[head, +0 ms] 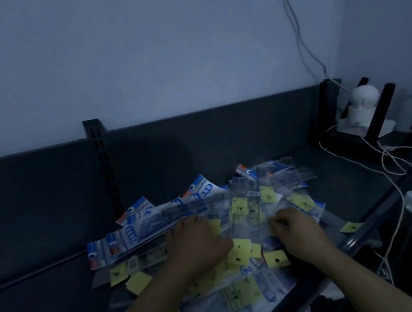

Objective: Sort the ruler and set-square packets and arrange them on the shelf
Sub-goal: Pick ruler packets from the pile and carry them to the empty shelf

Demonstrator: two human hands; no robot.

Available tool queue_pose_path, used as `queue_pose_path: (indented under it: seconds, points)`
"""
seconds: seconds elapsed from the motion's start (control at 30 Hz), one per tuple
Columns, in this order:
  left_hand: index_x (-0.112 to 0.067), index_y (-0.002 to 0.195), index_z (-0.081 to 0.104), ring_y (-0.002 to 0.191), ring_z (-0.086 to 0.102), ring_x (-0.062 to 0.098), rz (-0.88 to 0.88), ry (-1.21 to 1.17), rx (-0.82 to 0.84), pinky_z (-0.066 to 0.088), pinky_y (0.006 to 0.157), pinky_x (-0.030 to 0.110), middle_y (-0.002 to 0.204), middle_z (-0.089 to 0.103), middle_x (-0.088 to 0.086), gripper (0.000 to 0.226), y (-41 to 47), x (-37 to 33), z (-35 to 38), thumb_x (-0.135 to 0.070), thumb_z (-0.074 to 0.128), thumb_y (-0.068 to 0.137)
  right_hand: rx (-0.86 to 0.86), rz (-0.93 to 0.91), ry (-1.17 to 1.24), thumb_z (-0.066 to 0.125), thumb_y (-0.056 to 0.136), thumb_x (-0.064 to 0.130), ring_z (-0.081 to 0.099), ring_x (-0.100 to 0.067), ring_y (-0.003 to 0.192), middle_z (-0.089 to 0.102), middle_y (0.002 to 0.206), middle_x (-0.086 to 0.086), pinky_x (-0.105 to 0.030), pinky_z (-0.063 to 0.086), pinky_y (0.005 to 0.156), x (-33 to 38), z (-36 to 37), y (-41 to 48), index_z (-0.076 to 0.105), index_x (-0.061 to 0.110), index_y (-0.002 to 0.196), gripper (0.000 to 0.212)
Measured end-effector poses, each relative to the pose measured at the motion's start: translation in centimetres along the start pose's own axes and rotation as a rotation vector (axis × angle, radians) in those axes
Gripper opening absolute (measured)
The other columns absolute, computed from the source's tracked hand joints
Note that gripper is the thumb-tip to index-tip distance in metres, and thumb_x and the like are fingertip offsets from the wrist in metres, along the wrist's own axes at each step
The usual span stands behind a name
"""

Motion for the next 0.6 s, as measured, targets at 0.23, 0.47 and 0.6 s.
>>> queue_pose_path:
  seconds: [0.23, 0.47, 0.6]
  points:
    - [-0.015, 0.135, 0.045, 0.131, 0.037, 0.032, -0.003, 0.061, 0.048, 0.037, 0.104, 0.046, 0.144, 0.04, 0.012, 0.095, 2.7, -3.8, 0.2, -0.078, 0.058, 0.066, -0.026, 0.202, -0.054, 0.061, 0.081, 0.059, 0.045, -0.029, 0.122, 0.049, 0.135, -0.011, -0.04, 0.042, 0.099, 0.2, 0.4, 1.6, 0.043, 0.009, 0.139, 0.079]
    - [-0.016, 0.091, 0.058, 0.096, 0.064, 0.025, -0.059, -0.025, 0.061, 0.046, 0.071, 0.032, 0.105, 0.067, 0.006, 0.032, 5.0, -3.3, 0.2, -0.044, 0.068, 0.079, 0.019, 0.265, 0.199, 0.07, 0.084, 0.031, 0.063, -0.029, 0.085, 0.064, 0.1, -0.015, -0.041, 0.053, 0.074, 0.2, 0.2, 3.0, 0.048, 0.002, 0.127, 0.057]
    - [-0.011, 0.095, 0.066, 0.09, 0.065, 0.026, -0.099, -0.073, 0.105, 0.049, 0.07, 0.032, 0.094, 0.067, 0.006, 0.02, 5.3, -2.9, -0.2, -0.027, 0.061, 0.083, 0.015, 0.264, 0.168, 0.066, 0.084, 0.025, 0.052, -0.021, 0.061, 0.052, 0.067, -0.007, -0.032, 0.04, 0.058, 0.0, -0.5, 3.2, 0.056, 0.002, 0.085, 0.025]
Point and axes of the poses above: each hand's wrist, its own y-axis towards the middle knuckle, its own z-axis out of the palm, x = y × z, the point moved 1 cm from there along y, towards the middle knuckle
